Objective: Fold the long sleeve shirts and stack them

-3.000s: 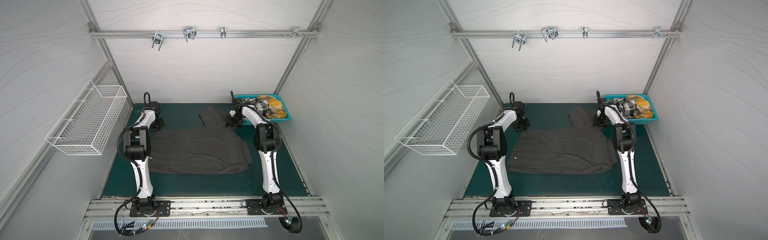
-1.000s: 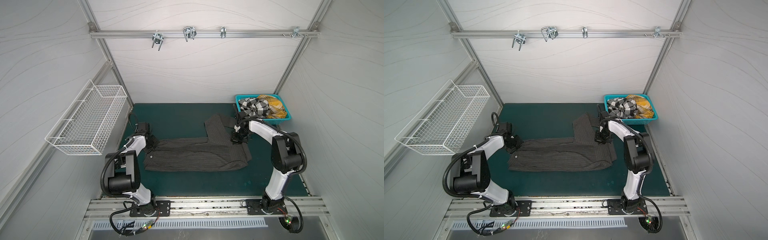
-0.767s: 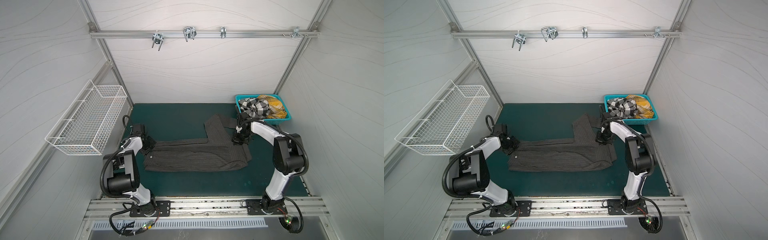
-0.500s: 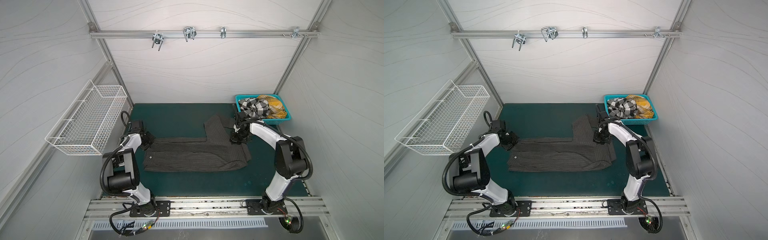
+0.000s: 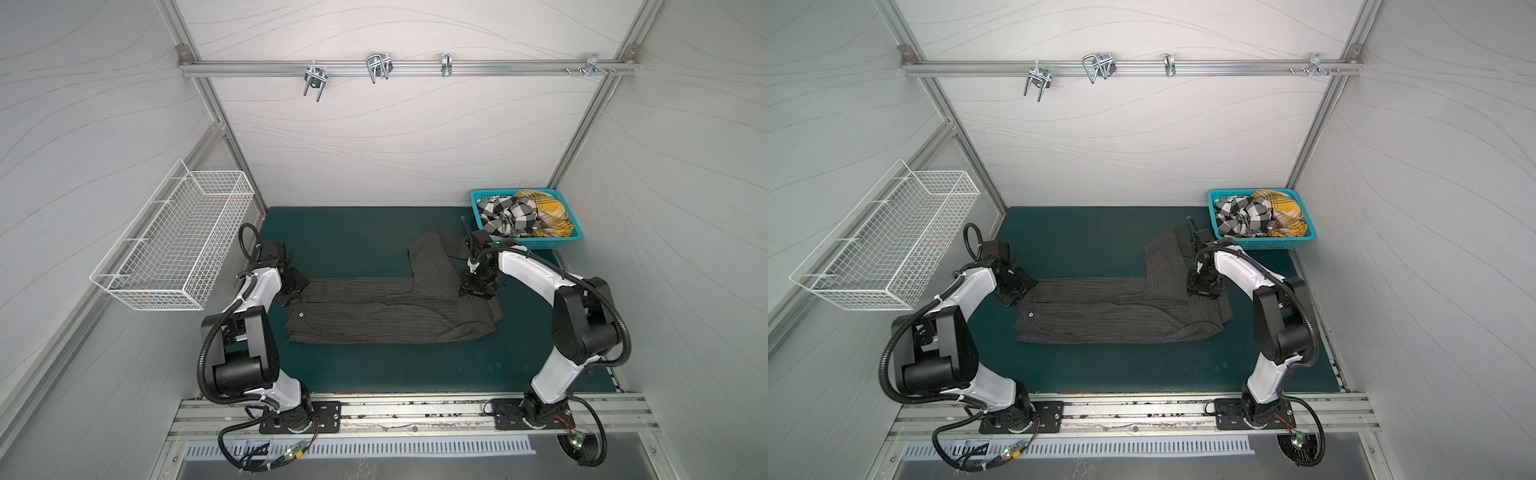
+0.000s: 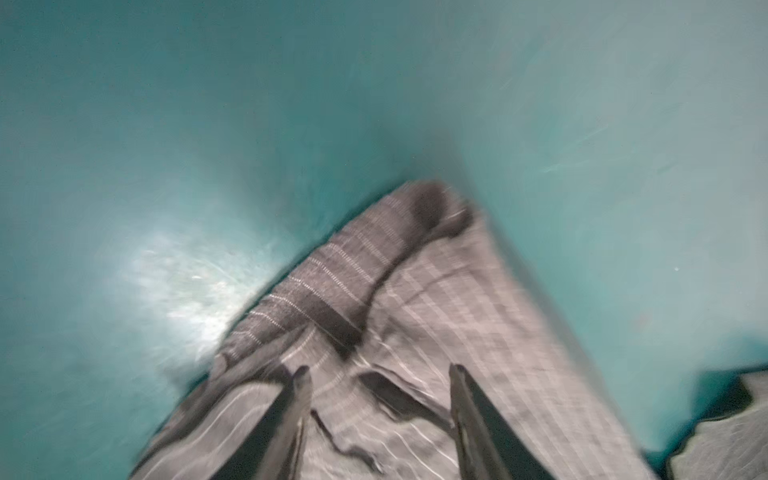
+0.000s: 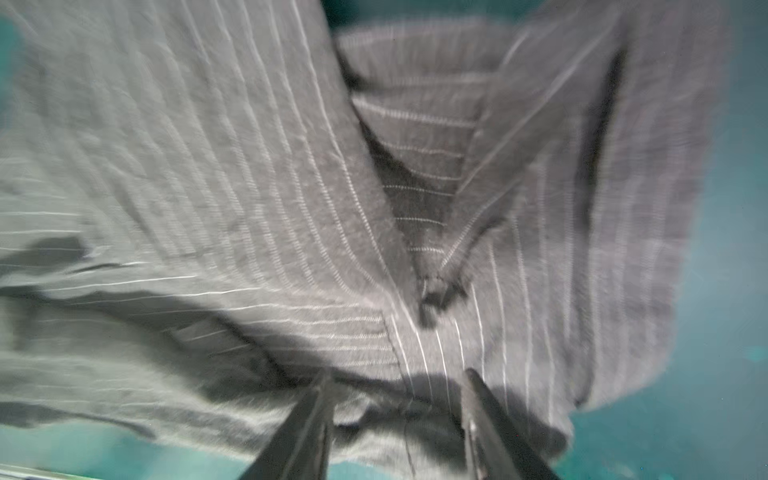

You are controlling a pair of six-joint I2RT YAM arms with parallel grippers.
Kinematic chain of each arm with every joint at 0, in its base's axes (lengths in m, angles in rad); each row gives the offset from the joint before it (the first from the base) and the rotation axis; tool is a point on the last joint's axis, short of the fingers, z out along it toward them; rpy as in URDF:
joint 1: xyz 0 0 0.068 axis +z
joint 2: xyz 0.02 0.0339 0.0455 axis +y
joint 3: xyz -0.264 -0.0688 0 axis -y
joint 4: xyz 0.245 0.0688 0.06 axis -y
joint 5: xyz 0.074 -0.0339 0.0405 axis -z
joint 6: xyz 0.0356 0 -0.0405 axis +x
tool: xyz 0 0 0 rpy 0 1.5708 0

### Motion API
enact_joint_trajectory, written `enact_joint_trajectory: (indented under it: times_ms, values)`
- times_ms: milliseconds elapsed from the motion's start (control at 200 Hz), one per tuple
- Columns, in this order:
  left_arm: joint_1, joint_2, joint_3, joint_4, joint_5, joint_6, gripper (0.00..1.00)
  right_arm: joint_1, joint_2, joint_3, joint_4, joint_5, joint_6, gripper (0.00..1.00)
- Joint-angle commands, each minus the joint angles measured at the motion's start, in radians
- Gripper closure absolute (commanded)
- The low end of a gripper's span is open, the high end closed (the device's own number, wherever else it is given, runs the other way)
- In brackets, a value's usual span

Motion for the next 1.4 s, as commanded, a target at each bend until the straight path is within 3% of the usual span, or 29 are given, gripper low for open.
enact_joint_trajectory:
  times_ms: [0, 150, 330, 695, 880, 1030, 1140, 1230, 1396]
  values:
    - [-0.119, -0.019, 0.093, -0.049, -0.03, -0.051, 0.53, -0.002, -0.019, 0.08, -0.063, 0.024, -0.006, 0.48]
    - [-0.296, 0.117, 0.149, -0.006, 0.035, -0.109, 0.69, 0.002, 0.104, 0.162, -0.025, -0.05, -0.015, 0.65]
    - [-0.337, 0.263, 0.161, 0.016, 0.091, -0.162, 0.83, 0.0, 0.224, 0.163, 0.032, -0.029, -0.028, 0.78]
    - [-0.333, 0.305, 0.037, -0.01, 0.011, -0.104, 0.95, 0.048, 0.13, -0.132, 0.062, -0.056, 0.059, 0.82]
    - [-0.333, 0.273, -0.021, -0.025, -0.018, -0.079, 0.96, 0.047, 0.03, -0.164, 0.018, -0.103, 0.051, 0.81]
    - [-0.35, 0.203, 0.086, -0.072, -0.002, -0.042, 0.83, 0.011, 0.011, 0.035, -0.061, -0.084, 0.019, 0.66]
    - [-0.377, 0.179, 0.211, -0.122, 0.029, -0.011, 0.77, -0.041, 0.12, 0.278, -0.098, -0.078, 0.007, 0.5]
    - [-0.395, 0.178, 0.285, -0.14, 0.062, 0.02, 0.78, -0.079, 0.276, 0.487, -0.131, -0.1, -0.016, 0.42]
    - [-0.406, 0.191, 0.31, -0.141, 0.102, 0.065, 0.87, -0.101, 0.514, 0.823, -0.164, -0.08, -0.028, 0.41]
